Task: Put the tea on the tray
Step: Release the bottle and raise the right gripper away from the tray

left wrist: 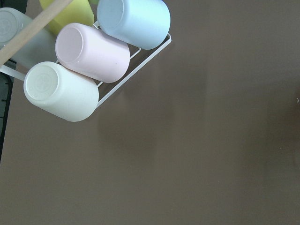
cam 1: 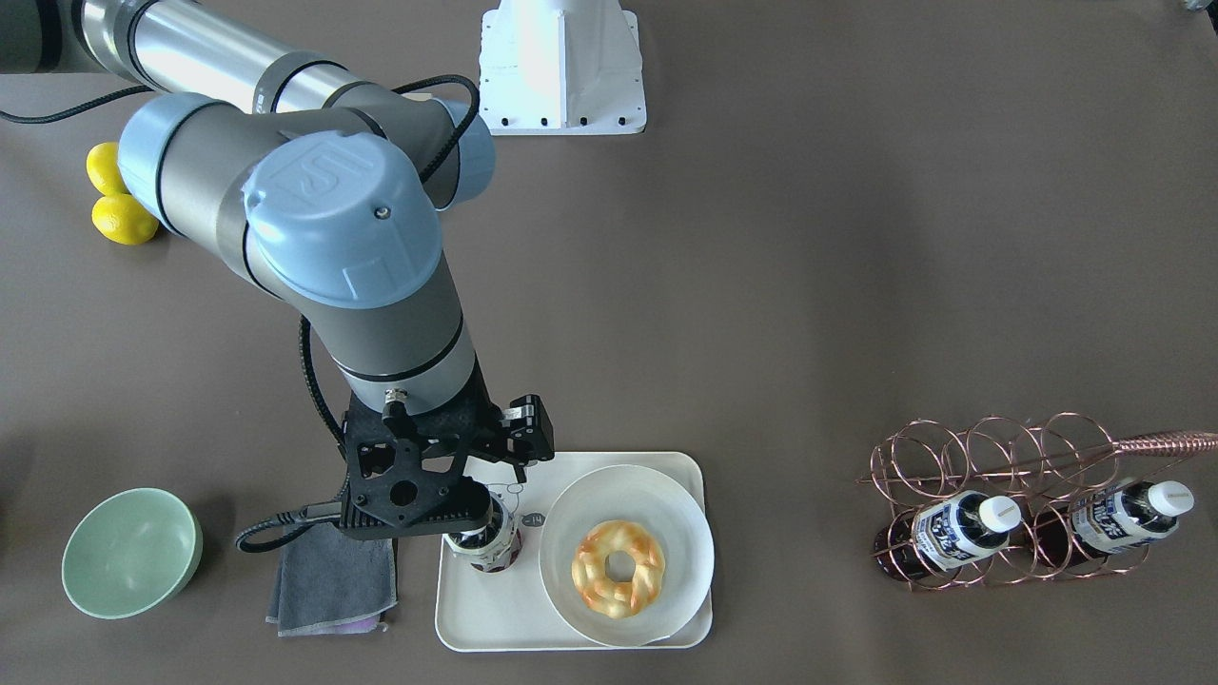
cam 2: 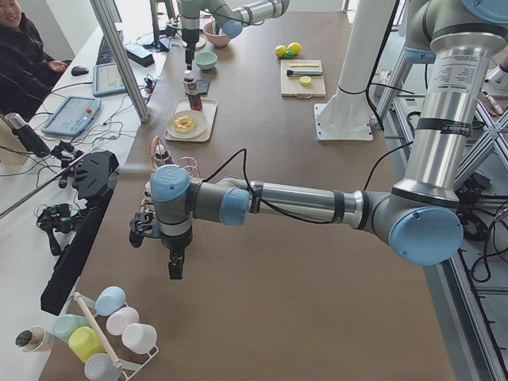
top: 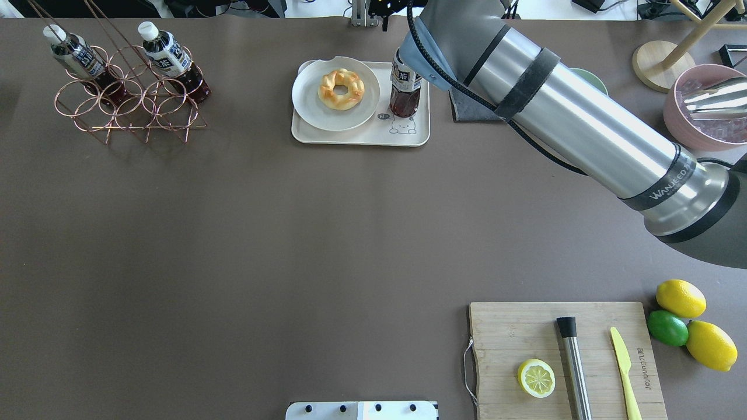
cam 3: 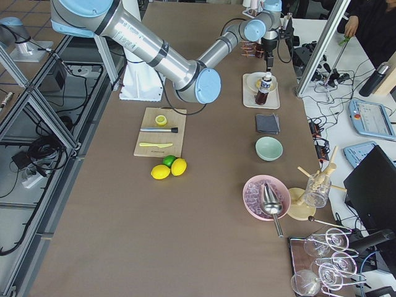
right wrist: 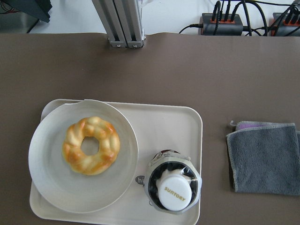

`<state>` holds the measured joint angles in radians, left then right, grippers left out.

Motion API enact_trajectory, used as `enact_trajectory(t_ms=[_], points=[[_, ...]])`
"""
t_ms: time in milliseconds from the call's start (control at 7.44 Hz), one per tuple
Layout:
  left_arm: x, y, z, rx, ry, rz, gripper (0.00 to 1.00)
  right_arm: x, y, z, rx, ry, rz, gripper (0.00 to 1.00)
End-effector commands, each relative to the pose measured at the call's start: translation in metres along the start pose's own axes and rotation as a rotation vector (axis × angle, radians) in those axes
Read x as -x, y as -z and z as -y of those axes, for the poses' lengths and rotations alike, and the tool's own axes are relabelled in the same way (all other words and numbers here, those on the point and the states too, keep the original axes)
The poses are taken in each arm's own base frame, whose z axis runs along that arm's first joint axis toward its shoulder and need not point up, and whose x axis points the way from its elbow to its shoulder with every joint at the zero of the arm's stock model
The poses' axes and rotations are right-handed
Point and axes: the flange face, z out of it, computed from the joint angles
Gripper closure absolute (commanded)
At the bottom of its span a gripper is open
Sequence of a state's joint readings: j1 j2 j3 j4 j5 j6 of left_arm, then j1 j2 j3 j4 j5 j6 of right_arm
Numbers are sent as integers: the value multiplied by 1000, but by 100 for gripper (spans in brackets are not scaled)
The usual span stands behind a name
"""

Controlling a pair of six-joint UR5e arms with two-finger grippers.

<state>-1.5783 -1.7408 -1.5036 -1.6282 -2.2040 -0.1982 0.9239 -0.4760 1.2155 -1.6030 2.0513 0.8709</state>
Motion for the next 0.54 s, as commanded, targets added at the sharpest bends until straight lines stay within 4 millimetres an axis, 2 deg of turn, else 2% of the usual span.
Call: enact_trajectory(t_ms=[0,134,269,403], points=[[11,0,-5,3,16,2,3,-4,102,-57,51,-47,-28,0],[17,-4,-12,15,30,4,3,-34,111,-76,75,-80,-66,0],[27,-2,-16,15,47,2,3,-96,102,-85,88,-105,-113,0],[30,-2,-17,15,54,3,3,-168,98,-81,95,-71,-170,0]])
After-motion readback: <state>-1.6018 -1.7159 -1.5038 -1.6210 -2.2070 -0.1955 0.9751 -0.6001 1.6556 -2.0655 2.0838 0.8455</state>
